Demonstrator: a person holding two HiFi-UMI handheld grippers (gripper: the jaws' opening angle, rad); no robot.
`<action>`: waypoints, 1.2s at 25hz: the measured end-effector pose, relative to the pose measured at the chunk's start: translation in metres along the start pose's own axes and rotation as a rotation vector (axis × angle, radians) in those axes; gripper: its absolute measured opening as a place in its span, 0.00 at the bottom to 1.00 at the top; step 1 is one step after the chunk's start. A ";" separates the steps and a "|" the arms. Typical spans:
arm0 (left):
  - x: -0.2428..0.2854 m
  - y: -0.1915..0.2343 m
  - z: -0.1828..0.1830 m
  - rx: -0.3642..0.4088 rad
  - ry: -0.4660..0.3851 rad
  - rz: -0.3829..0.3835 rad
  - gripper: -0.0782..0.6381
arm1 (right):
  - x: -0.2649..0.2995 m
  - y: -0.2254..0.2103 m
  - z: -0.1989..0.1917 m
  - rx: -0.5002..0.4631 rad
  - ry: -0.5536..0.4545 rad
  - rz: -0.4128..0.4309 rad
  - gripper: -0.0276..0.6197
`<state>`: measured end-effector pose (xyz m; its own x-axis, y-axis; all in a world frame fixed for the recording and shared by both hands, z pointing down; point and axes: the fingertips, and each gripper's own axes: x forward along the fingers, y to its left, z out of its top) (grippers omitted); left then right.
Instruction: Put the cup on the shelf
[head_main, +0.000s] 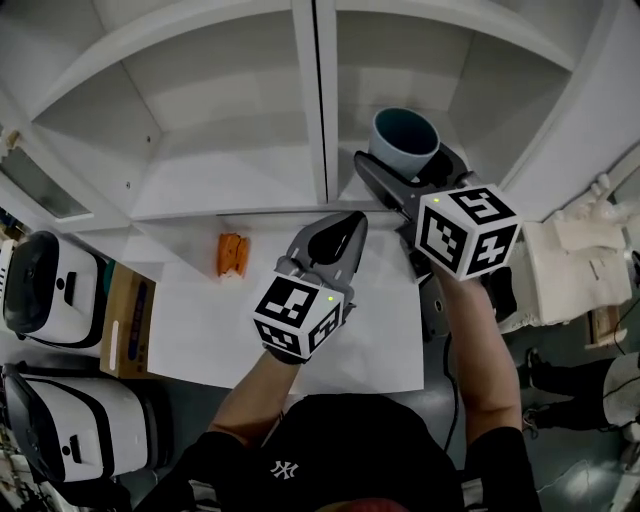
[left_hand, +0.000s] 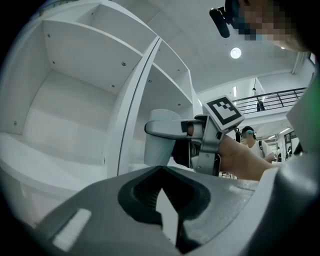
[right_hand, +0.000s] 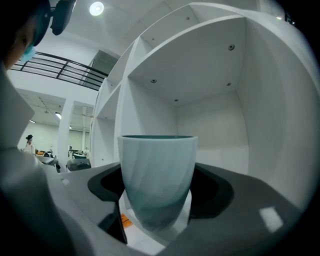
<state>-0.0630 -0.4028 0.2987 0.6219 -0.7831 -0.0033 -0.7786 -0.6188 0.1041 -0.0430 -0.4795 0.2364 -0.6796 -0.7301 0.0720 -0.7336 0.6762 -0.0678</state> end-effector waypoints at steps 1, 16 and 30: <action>0.000 0.003 0.000 -0.002 0.001 -0.001 0.11 | 0.004 -0.002 -0.001 -0.002 0.006 -0.002 0.65; -0.004 0.018 0.000 -0.018 -0.006 -0.029 0.11 | 0.049 -0.014 -0.015 -0.024 0.112 -0.046 0.65; -0.006 0.020 -0.004 -0.026 -0.006 -0.040 0.11 | 0.067 -0.028 -0.020 -0.041 0.121 -0.077 0.65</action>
<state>-0.0819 -0.4101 0.3044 0.6522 -0.7579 -0.0140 -0.7504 -0.6481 0.1298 -0.0680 -0.5449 0.2629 -0.6146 -0.7643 0.1952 -0.7812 0.6240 -0.0168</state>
